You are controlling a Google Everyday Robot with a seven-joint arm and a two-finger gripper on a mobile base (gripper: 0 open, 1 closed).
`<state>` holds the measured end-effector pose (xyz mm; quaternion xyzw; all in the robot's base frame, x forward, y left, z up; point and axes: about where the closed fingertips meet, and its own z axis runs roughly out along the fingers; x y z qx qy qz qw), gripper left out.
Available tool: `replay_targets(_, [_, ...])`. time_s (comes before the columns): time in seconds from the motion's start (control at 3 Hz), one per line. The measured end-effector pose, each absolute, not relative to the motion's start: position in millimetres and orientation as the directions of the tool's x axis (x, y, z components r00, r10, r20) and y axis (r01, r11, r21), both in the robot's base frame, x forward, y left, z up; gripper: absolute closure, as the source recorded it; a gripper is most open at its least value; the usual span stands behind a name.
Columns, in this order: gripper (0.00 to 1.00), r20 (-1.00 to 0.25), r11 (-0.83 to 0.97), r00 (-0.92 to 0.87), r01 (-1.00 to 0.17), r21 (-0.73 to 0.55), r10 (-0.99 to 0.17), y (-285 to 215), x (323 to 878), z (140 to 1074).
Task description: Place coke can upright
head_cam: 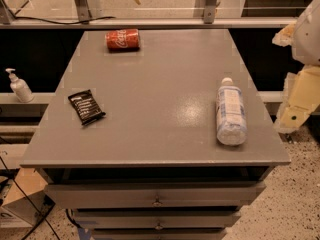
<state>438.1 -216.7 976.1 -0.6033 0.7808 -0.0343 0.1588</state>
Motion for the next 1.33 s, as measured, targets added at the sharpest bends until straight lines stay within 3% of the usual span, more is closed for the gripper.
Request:
replay_targets(0.67, [0.00,-0.181,0.195,-0.148,-0.941,-0.277,-0.972,-203.5,453.7,979.3])
replay_targets(1.33, [0.00,-0.247,0.198,-0.127,-0.937,-0.287,-0.961,-195.2,469.9,985.7])
